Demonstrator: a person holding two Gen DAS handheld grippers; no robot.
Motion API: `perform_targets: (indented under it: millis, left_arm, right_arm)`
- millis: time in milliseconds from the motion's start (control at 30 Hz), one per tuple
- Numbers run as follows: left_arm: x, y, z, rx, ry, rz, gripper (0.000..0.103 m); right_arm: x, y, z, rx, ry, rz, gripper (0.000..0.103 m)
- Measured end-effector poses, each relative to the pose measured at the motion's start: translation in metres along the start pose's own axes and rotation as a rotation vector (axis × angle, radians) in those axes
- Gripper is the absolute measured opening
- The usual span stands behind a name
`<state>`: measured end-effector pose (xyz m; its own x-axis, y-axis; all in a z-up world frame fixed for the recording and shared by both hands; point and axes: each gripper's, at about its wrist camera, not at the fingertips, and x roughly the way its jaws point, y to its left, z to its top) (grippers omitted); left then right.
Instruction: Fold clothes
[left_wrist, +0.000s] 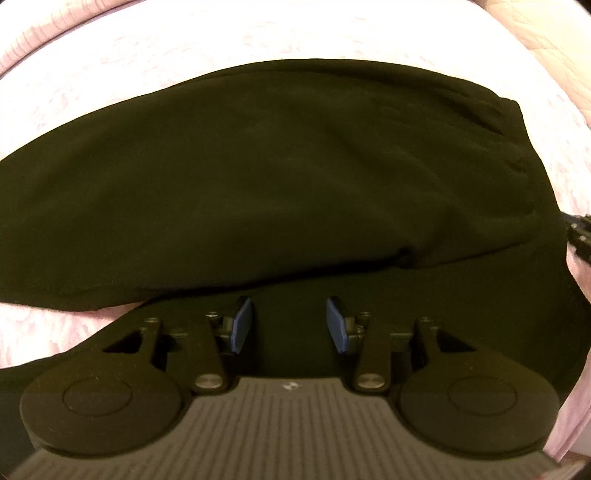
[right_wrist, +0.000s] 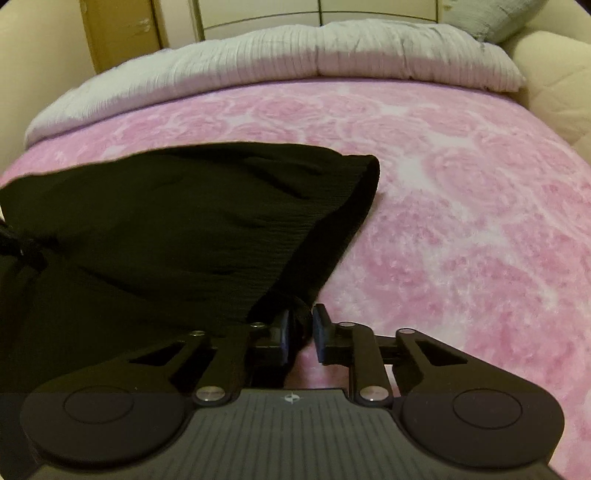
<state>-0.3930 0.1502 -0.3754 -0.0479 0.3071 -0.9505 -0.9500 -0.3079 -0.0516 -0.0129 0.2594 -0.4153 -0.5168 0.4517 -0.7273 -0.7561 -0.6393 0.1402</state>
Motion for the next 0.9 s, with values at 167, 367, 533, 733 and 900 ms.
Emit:
perform_targets:
  millis: [167,367,533,733,900]
  left_arm:
    - [-0.008,0.006,0.004,0.001,-0.012,-0.009,0.039]
    - [-0.013,0.009,0.005,-0.018,-0.023,-0.03,0.039]
    - [-0.012,0.003,0.006,0.02,-0.033,-0.056,0.041]
    - [-0.001,0.002,0.006,0.019,-0.004,-0.051,0.041]
    - [0.001,0.001,0.005,0.021,0.009,-0.05,0.041]
  right_arm:
    - [-0.049,0.013,0.013,-0.03,-0.117,-0.076,0.021]
    - [-0.108,0.031,0.041,-0.08,-0.157,-0.197,0.021]
    - [-0.063,0.011,0.016,0.017,0.097,-0.174,0.024]
    - [-0.022,-0.002,0.003,0.174,0.076,-0.119,0.032]
    - [-0.01,0.001,0.0,0.083,0.038,-0.159,0.055]
